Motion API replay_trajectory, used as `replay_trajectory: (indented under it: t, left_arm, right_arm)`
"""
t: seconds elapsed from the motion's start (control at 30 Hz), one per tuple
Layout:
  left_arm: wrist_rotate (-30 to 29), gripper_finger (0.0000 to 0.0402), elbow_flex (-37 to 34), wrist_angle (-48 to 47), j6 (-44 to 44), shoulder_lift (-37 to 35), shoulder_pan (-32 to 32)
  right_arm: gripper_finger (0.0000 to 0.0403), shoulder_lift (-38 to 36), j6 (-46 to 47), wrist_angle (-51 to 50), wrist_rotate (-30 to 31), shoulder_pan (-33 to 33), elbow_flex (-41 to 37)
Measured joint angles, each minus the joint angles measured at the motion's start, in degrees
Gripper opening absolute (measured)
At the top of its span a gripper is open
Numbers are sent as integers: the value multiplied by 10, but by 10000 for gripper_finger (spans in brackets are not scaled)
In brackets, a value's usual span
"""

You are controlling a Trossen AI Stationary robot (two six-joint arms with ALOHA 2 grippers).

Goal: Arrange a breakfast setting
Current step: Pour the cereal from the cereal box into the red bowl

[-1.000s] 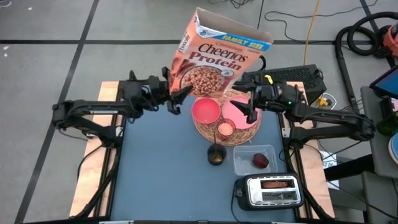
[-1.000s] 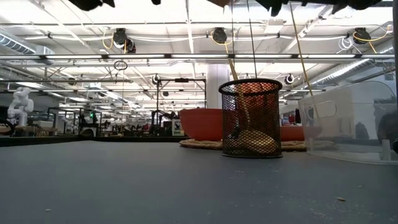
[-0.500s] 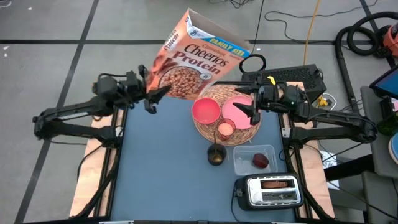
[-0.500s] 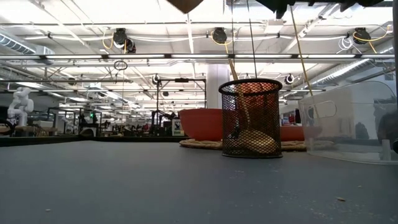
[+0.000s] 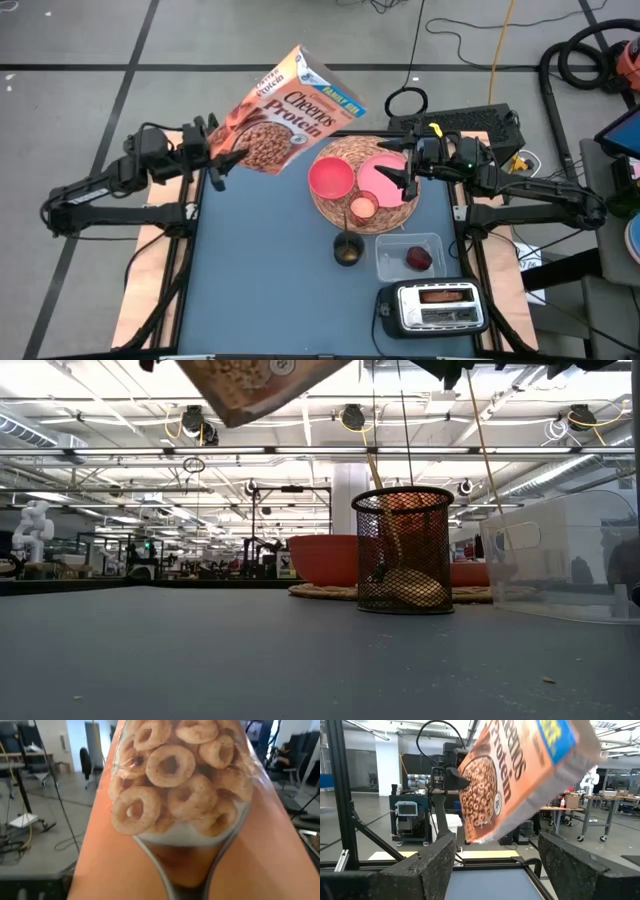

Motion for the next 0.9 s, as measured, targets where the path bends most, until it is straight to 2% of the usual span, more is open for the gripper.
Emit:
replay_trajectory:
  t: [0.33,0.9]
  left_arm:
    - [-8,211,0,-116,-35,-2,0]
    - [-9,210,0,-260,-78,-4,0]
  right_arm:
    - [274,0,0,0,0,0,0]
    - [274,0,0,-5,0,0,0]
